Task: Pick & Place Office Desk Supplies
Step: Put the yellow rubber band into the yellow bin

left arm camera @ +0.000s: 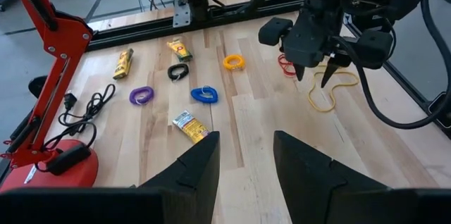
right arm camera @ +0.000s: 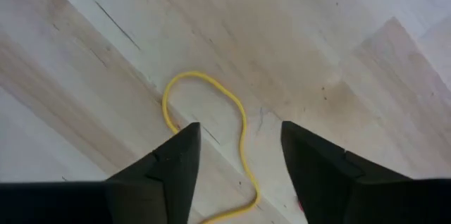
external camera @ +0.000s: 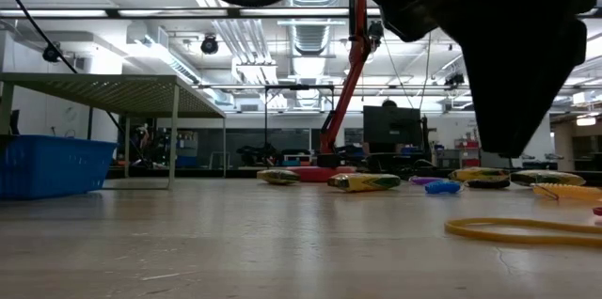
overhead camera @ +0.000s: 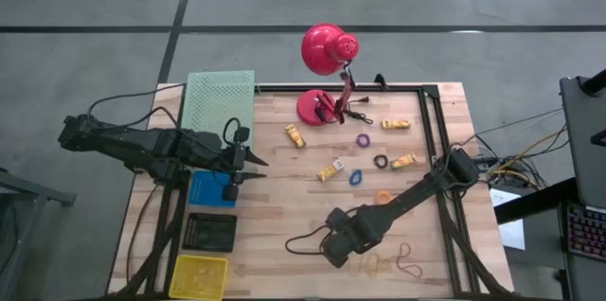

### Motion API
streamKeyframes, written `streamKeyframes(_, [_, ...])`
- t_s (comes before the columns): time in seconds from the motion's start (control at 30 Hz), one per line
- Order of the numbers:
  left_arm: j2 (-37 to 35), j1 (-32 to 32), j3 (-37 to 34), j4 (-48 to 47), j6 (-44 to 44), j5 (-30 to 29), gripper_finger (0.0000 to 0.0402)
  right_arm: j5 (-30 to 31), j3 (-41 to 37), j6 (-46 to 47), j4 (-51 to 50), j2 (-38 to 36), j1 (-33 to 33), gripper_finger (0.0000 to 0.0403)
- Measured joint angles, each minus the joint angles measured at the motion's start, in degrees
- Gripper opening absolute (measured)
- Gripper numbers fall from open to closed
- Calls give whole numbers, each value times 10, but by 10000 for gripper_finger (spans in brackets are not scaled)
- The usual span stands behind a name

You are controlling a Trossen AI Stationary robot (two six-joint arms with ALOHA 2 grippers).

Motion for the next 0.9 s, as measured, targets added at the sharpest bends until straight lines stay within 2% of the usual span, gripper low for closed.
streamKeyframes(0.9, [0, 0, 0, -2, -1, 0, 136, -13, -89, 30, 95, 1, 11, 169])
